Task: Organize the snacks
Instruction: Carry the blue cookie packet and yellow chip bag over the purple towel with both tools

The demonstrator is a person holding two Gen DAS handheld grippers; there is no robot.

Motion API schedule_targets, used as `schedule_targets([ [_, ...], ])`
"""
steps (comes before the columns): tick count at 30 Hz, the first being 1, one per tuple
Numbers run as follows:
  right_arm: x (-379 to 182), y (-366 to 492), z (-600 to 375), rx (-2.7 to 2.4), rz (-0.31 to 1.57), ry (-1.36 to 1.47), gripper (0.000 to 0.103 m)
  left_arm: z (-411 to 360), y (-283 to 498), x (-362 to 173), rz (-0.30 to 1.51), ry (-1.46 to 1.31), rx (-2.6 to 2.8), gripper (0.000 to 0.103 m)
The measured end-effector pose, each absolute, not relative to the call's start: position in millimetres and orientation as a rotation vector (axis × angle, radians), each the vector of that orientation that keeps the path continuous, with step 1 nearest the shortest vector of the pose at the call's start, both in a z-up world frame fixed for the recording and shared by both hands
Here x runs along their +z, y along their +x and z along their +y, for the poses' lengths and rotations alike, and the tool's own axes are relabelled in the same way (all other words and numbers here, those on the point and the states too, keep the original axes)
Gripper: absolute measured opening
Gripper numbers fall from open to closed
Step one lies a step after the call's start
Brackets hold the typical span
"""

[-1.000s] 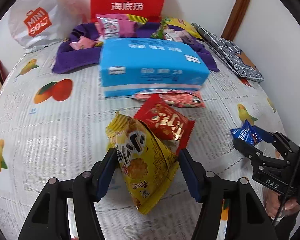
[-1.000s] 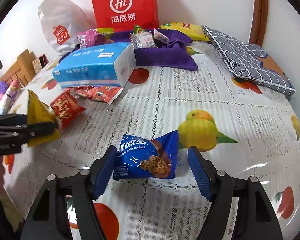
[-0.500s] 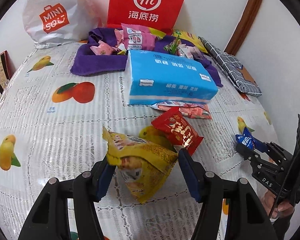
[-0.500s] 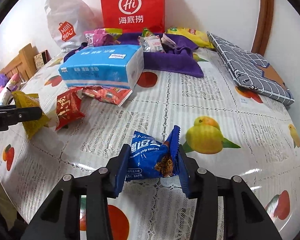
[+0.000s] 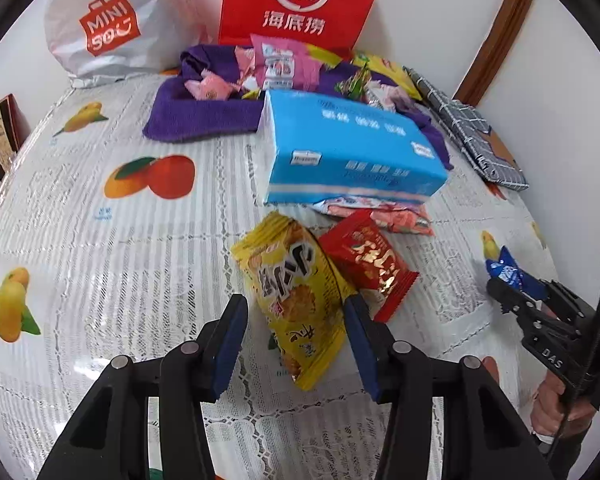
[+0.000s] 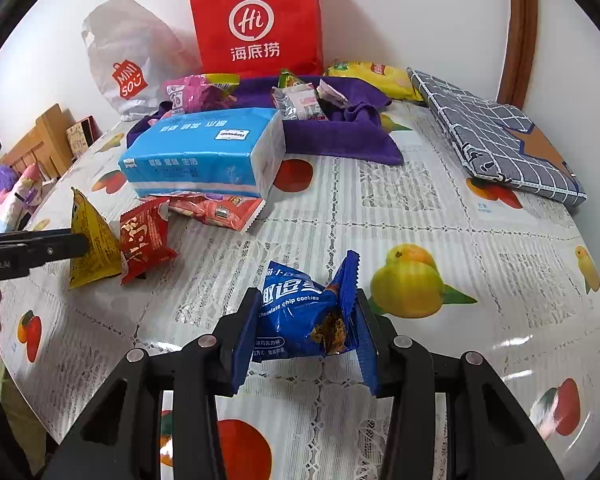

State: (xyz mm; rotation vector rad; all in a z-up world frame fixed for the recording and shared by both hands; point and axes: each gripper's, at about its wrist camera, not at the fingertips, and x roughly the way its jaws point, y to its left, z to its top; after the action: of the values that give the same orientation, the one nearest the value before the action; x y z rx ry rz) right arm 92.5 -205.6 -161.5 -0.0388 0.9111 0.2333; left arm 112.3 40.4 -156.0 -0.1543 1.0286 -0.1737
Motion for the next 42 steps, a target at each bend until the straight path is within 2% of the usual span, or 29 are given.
schedule_targets([
  [7,-162.2,91.0,-205.7,0.24,0.92,-0.043,0.044,40.0,127.6,-168.6,1.05,-0.197,-0.139,0.066],
  [9,-162.9,90.7,-205.8,0.242,0.923,-0.042,0.044,39.0,133.0,-170.6,1.044,-0.199,-0.116,0.066],
  [11,-164.2,91.4,-205.4,0.245,0.929,-0.041,0.044,38.8,136.4,-171.0,1.035,-0.212,-0.111,0.064],
  [14,-166.1,90.8,-205.6,0.243,0.935,-0.042,0.044,35.7,137.8,-171.2,1.023,-0.192,-0.12,0.052],
  [17,-167.6,91.2,-206.9,0.239,0.942,-0.043,0.044,34.7,135.0,-166.1,1.016,-0.17,-0.134,0.047],
  [27,-150.0,96.0,-207.8,0.233,0.92,-0.024,0.044,50.1,120.6,-136.1,0.994,-0.171,-0.13,0.046],
  [42,-80.6,143.8,-191.0,0.244,0.841,0.012,0.044,55.1,138.7,-59.3,0.907,-0.15,-0.108,0.046],
])
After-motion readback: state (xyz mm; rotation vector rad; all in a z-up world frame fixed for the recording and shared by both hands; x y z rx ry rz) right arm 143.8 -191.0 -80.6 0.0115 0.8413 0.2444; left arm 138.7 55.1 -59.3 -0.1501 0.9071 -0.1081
